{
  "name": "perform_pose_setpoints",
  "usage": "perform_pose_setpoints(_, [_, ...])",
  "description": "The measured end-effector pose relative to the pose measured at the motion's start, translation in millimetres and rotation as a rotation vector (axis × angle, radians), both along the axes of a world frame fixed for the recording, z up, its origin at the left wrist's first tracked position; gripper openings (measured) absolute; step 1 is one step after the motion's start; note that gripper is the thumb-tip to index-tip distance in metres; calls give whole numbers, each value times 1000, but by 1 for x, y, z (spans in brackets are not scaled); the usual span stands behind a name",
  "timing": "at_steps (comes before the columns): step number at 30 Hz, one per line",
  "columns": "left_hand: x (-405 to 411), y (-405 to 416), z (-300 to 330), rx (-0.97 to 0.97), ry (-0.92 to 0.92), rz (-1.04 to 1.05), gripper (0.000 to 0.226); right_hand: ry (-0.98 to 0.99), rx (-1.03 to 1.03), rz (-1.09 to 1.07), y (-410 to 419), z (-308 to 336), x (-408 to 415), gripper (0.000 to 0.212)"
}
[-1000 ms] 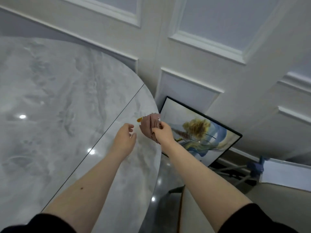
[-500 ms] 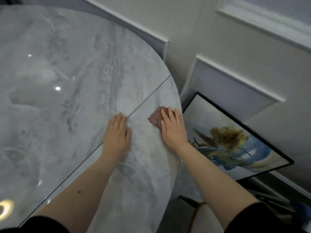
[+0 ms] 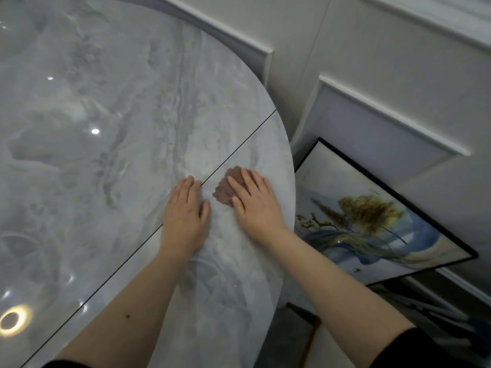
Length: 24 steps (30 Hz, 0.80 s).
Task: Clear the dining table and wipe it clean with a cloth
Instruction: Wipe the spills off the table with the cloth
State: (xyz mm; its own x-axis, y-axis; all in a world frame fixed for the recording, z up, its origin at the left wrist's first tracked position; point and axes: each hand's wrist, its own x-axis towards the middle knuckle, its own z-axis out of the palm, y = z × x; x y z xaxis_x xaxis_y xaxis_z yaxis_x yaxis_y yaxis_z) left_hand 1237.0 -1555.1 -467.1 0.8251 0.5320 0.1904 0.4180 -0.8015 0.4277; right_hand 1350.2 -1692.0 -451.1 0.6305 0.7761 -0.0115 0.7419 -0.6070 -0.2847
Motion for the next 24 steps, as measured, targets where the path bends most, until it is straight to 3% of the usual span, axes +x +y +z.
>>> perform_pose_setpoints(5, [0,3,-4,20,5,-7,47,-53,-101,122,-27,4,-9,49])
perform_pose_setpoints(13, [1,6,-7,39,-44,-23,41,-38,-68,-238,23,-1,67,48])
perform_pose_setpoints(17, [-1,4,-7,21,-92,-56,38,-6,-20,-176,21,-1,27,47])
perform_pose_setpoints(21, [-6,9,0,-226,-139,-62,38,-19,-14,-62,-5,0,-40,54])
perform_pose_setpoints(24, [-22,17,12,-259,-131,-120,27,-36,-45,-72,-20,0,-75,59])
